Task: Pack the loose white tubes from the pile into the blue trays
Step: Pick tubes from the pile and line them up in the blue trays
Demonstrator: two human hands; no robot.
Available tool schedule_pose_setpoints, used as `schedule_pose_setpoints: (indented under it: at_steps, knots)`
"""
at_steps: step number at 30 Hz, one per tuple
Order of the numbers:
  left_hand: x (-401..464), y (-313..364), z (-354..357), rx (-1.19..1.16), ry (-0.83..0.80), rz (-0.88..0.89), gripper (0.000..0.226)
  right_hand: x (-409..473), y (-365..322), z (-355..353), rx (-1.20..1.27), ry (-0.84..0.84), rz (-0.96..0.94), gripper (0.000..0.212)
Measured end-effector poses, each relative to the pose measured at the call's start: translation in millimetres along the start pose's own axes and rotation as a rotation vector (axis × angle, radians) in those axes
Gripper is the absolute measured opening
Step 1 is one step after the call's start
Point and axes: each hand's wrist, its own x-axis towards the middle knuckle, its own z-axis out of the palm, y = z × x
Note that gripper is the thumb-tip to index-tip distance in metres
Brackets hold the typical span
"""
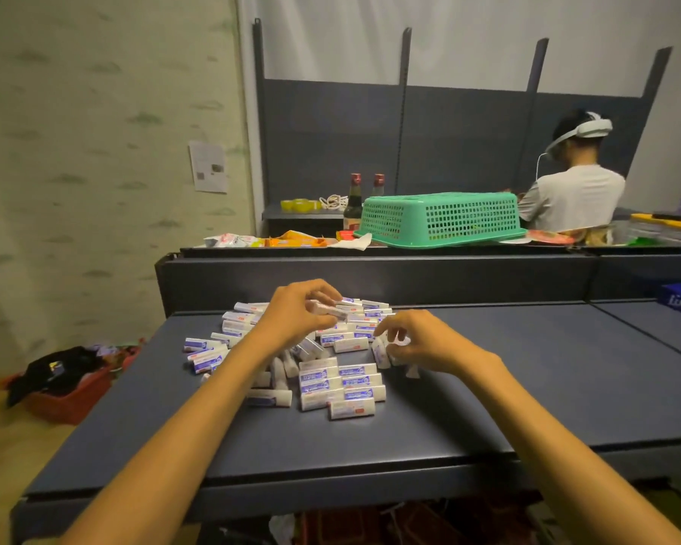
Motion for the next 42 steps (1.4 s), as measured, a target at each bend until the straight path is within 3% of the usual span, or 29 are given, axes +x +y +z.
schedule_pose_setpoints:
  at_steps: [5,12,19,24,35,42]
  knots:
    - [-2,-10,-2,0.018,0.071,0.036,0.025,6,-5,7,-0.002,-0.12,0.006,0.025]
    - [-4,-17,-4,0.116,0.096,0.161,0.022,13,-10,14,-0.084,-0.122,0.025,0.028]
    - [-3,-30,-9,0.211,0.097,0.184,0.031,15,-10,20,0.056,-0.031,0.115,0.027]
    - [-4,-34,-12,0.232,0.074,0.195,0.037,18,-14,24,0.012,0.056,0.169,0.029]
    - [-4,-35,-14,0.251,0.09,0.256,0.038,25,-22,27,-0.1,0.077,0.239,0.031]
    - [-4,-35,-16,0.239,0.093,0.263,0.037,16,-8,19,0.106,0.131,0.307,0.038]
